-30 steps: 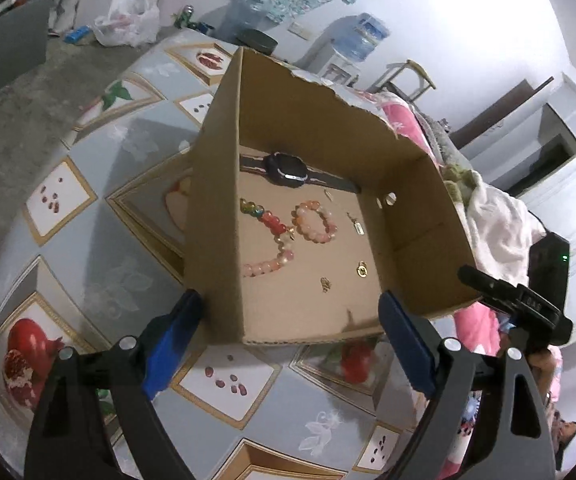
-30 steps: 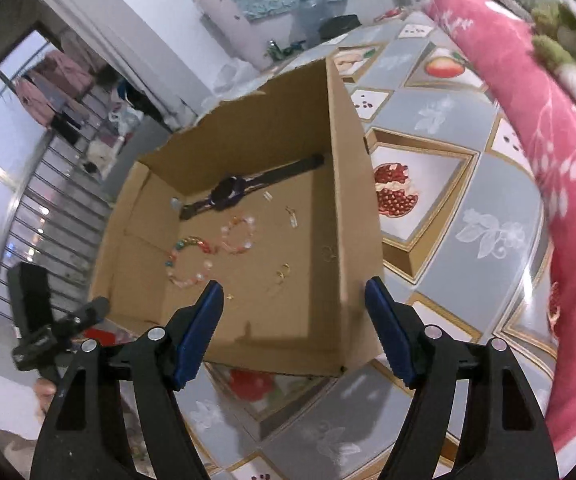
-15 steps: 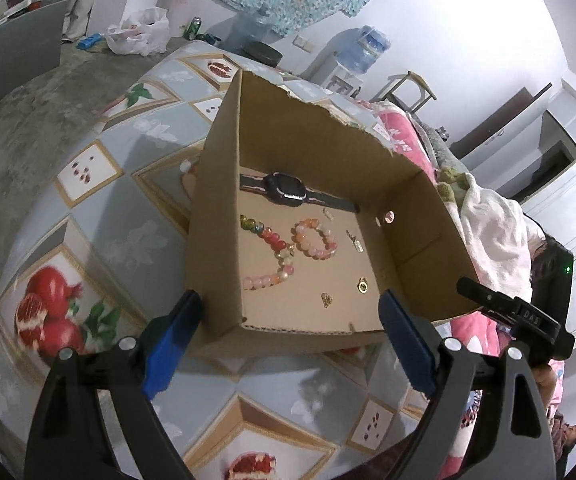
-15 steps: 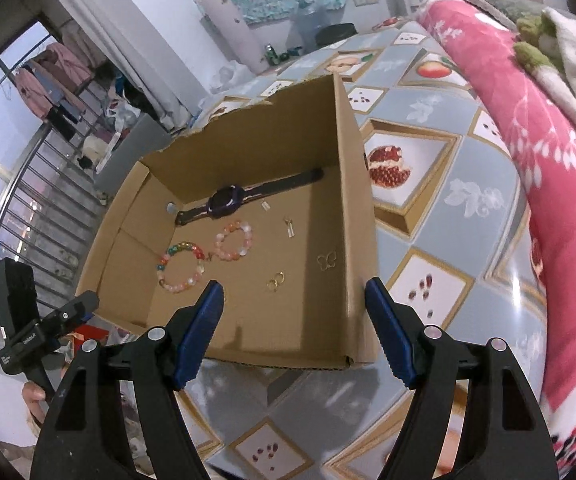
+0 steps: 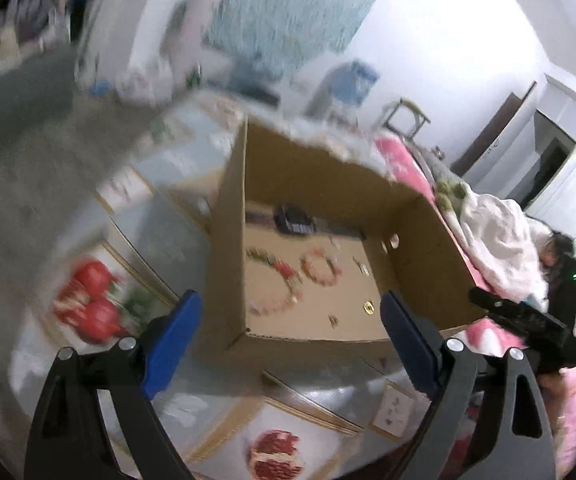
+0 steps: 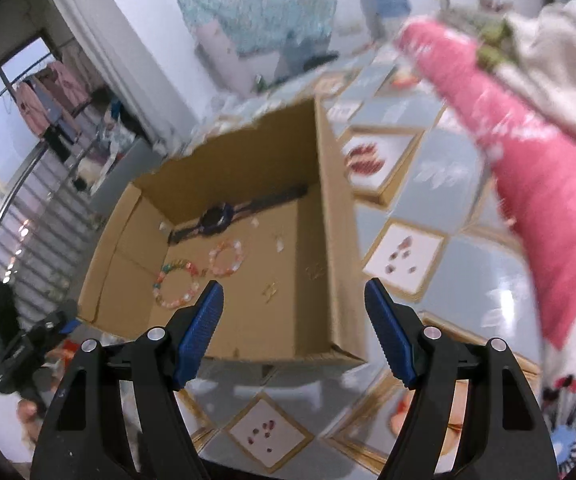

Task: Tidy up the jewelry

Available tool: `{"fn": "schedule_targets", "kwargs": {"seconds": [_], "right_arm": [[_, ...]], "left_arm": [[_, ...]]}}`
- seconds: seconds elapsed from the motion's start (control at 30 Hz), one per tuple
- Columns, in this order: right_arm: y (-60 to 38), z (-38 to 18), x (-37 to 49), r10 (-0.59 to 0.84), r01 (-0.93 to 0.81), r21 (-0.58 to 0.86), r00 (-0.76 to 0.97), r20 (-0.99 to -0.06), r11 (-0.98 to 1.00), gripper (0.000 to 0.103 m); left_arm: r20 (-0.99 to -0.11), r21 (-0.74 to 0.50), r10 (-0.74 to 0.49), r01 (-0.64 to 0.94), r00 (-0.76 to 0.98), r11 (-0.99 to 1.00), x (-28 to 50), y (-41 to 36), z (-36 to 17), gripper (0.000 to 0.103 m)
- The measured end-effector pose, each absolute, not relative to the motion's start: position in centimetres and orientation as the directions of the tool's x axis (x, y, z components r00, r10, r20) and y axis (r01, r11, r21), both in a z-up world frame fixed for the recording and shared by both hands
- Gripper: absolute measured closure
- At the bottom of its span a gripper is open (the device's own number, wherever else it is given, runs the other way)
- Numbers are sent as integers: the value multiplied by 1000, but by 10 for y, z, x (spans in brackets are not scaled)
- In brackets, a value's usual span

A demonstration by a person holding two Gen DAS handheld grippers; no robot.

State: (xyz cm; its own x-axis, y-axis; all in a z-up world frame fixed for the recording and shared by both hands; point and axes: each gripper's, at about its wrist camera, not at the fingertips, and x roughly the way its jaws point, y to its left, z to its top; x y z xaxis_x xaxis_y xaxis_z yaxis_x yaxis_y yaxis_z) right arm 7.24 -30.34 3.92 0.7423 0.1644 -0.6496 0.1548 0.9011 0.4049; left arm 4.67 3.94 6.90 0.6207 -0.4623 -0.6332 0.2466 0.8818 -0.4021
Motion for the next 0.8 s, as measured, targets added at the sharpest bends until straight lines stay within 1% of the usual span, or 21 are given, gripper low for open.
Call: {"fn": "schedule_targets", "kwargs": {"seconds": [0.03,0.1,0.2,0.27,0.33,0.43,0.47,0.53,0.7,0.8], "right_arm": [[-303,44,64,141,165,396,757,-638,904,33],[-294,57,42,81,176,347,786,-613,921,33],[-273,69,13,39,153,283,819,-572,947,22],[-259,69,2,42,135,265,821,-569,955,18],[-245,64,-3,43,133,255,812,-582,958,10],[-226,53,-3,29,135,216,786,-617,967,8],[-220,49,-2,11,146,198,777,-629,969,8],[-210,44,3,-39,177,151,763,-645,973,8],[-196,35,13,-99,218,95,735,-671,971,8],[-196,30,20,-105,230,90,715,-691,969,8]], "left_arm": [[-627,-376,-443,249,641,893,40,39,74,13],[-611,-302,-387,249,690,920,20,38,88,6],[-597,-235,-344,252,725,939,-3,37,97,6],[-602,-192,-302,232,739,953,-15,33,99,6],[-623,-147,-242,192,744,970,-22,28,97,6],[-640,-69,-139,124,756,990,-27,20,91,6],[-644,-56,-125,116,755,992,-27,18,90,6],[-660,-40,-110,112,743,993,-24,16,87,6],[-673,8,-69,101,736,995,-18,7,83,6],[-704,8,-64,99,707,995,-12,1,77,6]]}}
